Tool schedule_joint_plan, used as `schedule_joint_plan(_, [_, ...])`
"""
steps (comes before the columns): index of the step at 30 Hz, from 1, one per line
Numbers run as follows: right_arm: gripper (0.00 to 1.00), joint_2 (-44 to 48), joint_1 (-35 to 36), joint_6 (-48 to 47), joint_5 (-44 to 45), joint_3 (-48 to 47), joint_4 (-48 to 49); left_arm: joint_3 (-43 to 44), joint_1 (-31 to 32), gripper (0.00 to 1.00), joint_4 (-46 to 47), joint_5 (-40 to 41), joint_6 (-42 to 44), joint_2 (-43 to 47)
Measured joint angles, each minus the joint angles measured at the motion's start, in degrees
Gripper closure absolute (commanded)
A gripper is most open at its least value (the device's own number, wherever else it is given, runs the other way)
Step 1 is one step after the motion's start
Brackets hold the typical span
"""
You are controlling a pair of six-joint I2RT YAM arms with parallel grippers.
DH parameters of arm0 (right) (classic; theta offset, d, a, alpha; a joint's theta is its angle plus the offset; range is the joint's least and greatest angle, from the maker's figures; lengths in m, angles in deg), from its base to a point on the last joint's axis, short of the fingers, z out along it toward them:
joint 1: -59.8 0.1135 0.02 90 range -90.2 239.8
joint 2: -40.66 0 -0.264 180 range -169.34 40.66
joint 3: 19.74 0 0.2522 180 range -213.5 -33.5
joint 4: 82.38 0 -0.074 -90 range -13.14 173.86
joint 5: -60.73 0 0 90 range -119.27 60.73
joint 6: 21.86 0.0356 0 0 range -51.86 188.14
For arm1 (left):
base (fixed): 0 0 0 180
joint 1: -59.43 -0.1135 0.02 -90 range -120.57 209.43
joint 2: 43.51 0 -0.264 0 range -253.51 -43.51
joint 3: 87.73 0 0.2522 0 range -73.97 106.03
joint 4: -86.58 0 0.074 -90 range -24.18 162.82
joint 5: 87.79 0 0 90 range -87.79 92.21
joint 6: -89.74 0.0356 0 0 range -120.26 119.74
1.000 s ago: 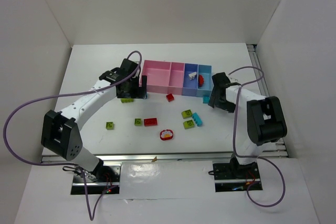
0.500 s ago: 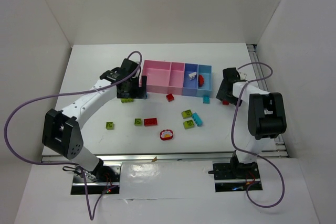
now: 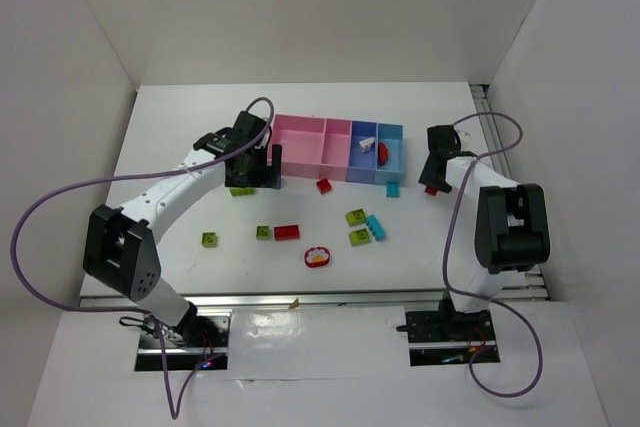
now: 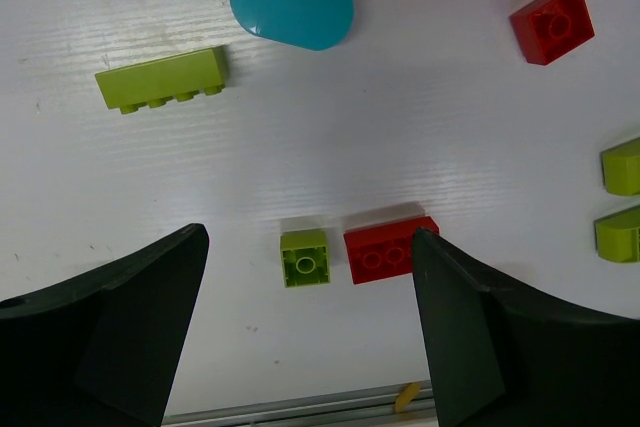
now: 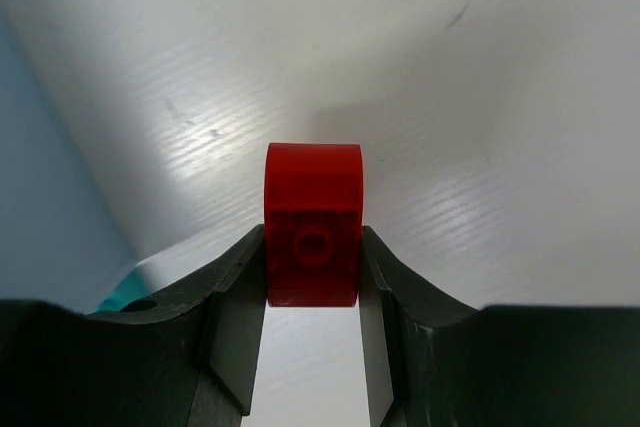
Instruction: Sort the legos into containers by color
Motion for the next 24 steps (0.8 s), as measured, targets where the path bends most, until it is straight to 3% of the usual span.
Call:
schedule_joint_plan(7, [0.70,10.12,2.75,0.52,-2.47,-3.82,-0.68,0.00,0.46,0.07,-0.15,0.85,-0.07,-0.04])
schedule_joint_plan(14, [0.69,6.08,10.38,1.42,-4.11,-12.94,-0.13,0.00,0.59,0.07,-0.66,0.96,-0.33,-0.04])
schedule_joint_plan(17, [0.60,2.14,11.04,1.75,-4.35,-15.19,0.15,0.00,0.85,0.07,-0.79,0.94,-0.59,-0.04])
schedule_joint_plan(18, [0.38,0.72,11.06,1.79,-4.33,-15.67,0.31,0.00,0.96,0.07,-0.87,0.96,-0.94,-0.04])
schedule_joint_plan(20, [0.24,-1.84,11.06,2.43,-4.26,-16.55,0.22,0.00,1.03,0.07,-0.92,0.92,-1.22,-0.02])
schedule_joint_plan(21, [0.19,-2.95,11.06,2.40,-4.26,-17.11,-0.04,0.00,1.03,0.07,-0.96,0.90,-1.29,-0.02])
schedule_joint_plan(24, [0.19,-4.35,11.37,2.56,-3.72,-18.67,-0.33,-0.02,1.03,0.07,-1.03,0.85,-1.33,0.09])
